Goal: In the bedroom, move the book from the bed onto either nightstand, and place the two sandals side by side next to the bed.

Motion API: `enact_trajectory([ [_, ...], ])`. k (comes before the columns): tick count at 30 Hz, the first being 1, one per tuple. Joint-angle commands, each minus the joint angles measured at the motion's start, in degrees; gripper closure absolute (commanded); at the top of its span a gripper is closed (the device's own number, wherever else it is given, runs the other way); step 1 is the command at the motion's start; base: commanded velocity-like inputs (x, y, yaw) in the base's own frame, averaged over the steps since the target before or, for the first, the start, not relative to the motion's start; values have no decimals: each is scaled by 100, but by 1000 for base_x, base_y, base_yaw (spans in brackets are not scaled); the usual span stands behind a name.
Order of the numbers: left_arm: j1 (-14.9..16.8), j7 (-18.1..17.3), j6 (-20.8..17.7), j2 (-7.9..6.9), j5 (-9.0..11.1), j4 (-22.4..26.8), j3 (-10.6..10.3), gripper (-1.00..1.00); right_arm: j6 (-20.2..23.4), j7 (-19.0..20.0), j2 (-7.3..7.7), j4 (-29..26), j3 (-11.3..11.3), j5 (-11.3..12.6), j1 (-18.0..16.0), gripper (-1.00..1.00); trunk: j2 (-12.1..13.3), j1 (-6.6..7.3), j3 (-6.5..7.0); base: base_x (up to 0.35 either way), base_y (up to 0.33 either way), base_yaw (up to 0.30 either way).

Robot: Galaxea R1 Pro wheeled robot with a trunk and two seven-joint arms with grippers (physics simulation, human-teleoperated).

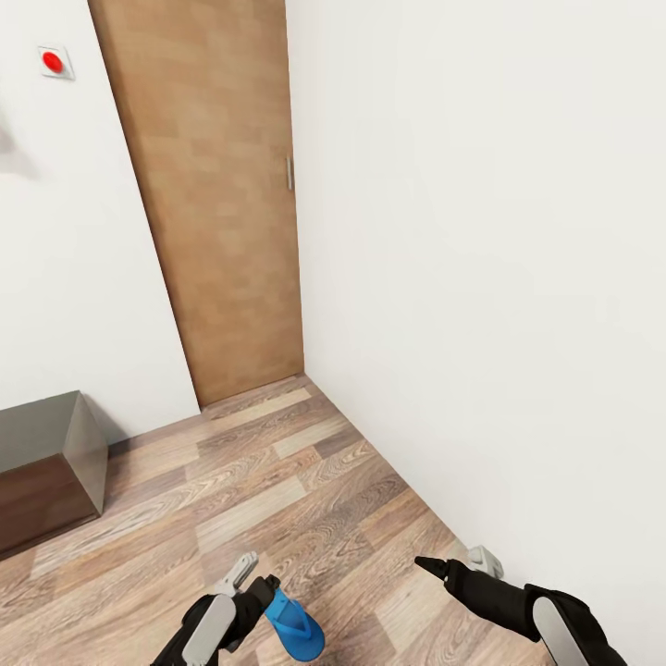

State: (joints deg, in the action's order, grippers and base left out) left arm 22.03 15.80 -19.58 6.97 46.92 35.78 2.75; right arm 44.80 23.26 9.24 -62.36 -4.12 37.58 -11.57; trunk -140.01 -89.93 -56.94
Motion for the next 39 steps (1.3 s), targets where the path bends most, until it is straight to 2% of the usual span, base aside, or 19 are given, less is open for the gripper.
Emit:
enact_trajectory([
  [1,52,202,-524,6,49,257,19,-100,30,21,-11,1,-10,-5,-3,-100,-2,1,-6,0,0,0],
  [2,90,302,-708,6,48,360,18,-100,30,21,-16,2,-10,-5,-3,-100,-2,1,-6,0,0,0],
  [3,230,698,-1185,9,61,628,16,-100,29,21,-31,2,-10,-6,-3,-100,-2,1,-6,0,0,0],
  [6,459,1329,-1616,40,108,859,15,-100,29,21,-63,0,-10,-6,-3,-100,-2,1,-6,0,0,0],
  [8,569,1550,-1742,101,244,927,15,-100,29,21,-73,-2,-10,-6,-3,-100,-2,1,-6,0,0,0],
  [13,658,1681,-1813,144,515,958,15,-100,31,21,-79,-4,-10,-6,-3,-100,-2,1,-6,0,0,0],
  [17,695,1703,-1824,153,596,959,12,-100,35,21,-80,-3,-10,-6,-3,-100,-2,1,-6,0,0,0],
  [36,706,1681,-1752,147,600,759,-3,-100,46,59,-71,4,-47,3,-3,-100,-2,1,-6,0,0,0],
  [39,705,1681,-1751,147,600,750,-3,-100,51,63,-71,4,-47,3,-3,-100,-123,-65,-60,0,0,0],
])
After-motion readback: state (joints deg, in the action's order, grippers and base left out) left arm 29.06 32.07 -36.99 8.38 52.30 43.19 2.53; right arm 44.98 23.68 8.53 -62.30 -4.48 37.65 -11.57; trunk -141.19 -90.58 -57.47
